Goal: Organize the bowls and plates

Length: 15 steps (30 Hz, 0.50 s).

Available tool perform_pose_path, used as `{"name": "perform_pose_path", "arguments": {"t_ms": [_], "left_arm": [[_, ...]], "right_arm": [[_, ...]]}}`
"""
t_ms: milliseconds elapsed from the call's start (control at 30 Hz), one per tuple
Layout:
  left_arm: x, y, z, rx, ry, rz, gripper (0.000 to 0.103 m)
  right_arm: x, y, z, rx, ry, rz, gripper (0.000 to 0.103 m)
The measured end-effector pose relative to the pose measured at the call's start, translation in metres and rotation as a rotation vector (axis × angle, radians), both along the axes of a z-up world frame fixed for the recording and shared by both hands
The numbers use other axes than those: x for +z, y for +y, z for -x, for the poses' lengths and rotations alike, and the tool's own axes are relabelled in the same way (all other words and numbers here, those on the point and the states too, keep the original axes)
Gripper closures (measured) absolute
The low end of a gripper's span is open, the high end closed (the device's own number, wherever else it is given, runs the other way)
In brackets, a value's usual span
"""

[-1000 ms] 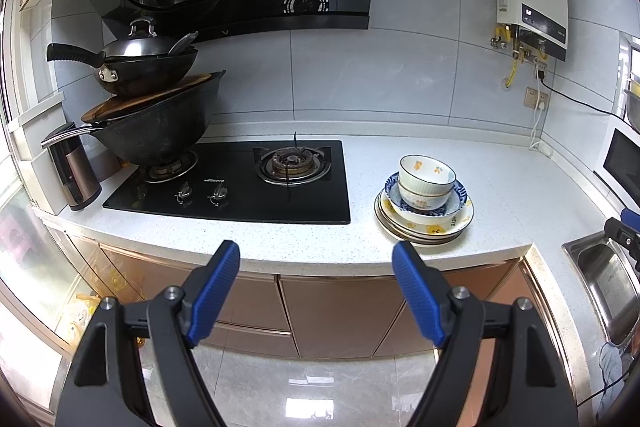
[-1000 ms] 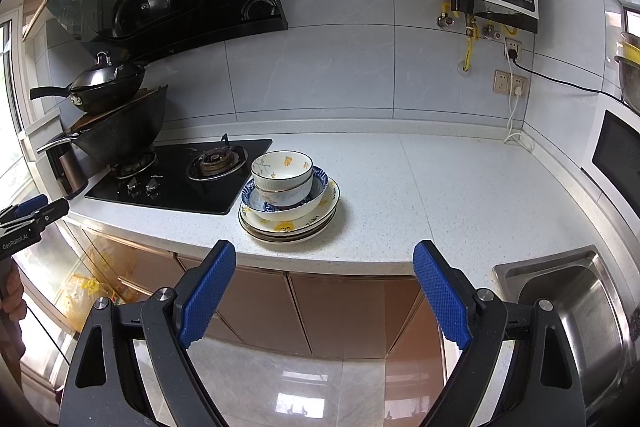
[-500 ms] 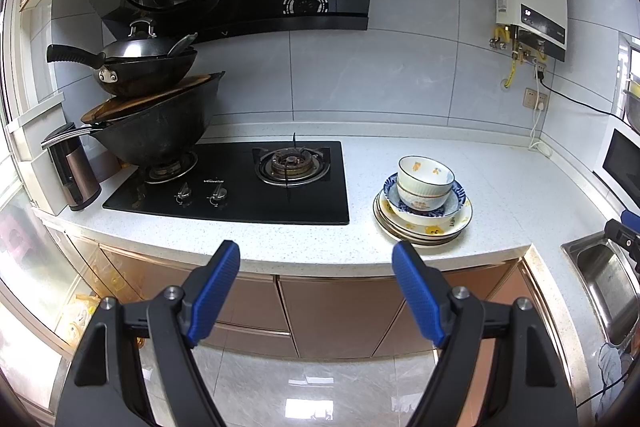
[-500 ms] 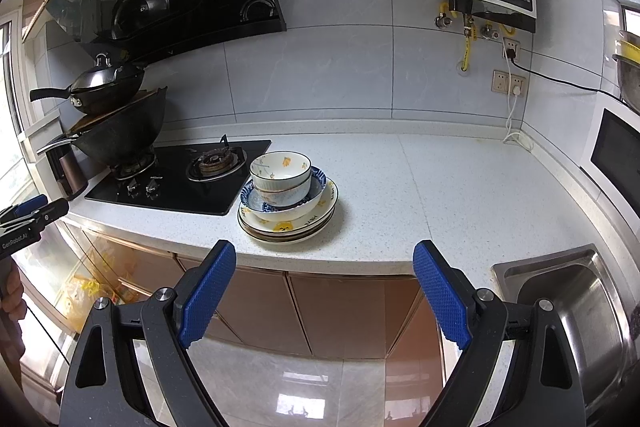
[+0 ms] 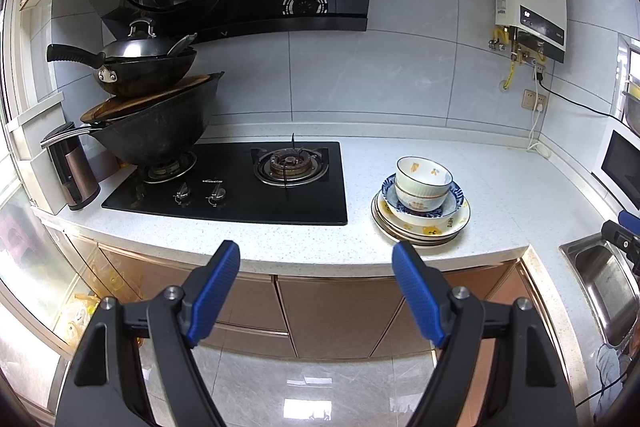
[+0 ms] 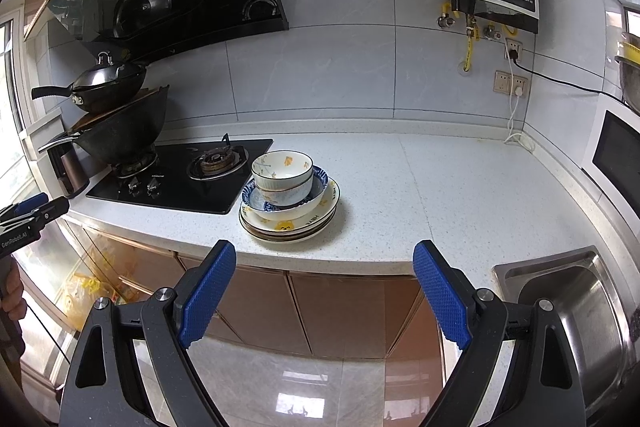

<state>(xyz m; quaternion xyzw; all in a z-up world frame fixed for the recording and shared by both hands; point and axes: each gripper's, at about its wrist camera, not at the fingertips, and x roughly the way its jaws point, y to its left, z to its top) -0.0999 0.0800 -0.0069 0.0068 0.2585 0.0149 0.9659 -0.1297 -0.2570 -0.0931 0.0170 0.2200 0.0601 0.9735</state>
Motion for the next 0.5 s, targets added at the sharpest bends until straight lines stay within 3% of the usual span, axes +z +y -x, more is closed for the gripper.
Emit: {"name": "perform_pose_path", "arguments": {"t_ms": [500], "left_arm": [[0.0018,-0.0034,0.0038,0.002,0.003,0.011,0.025]], "right_arm": [[0.0011,-0.0003,-0.0027,0.006,0.000,0.007,0.016]]}}
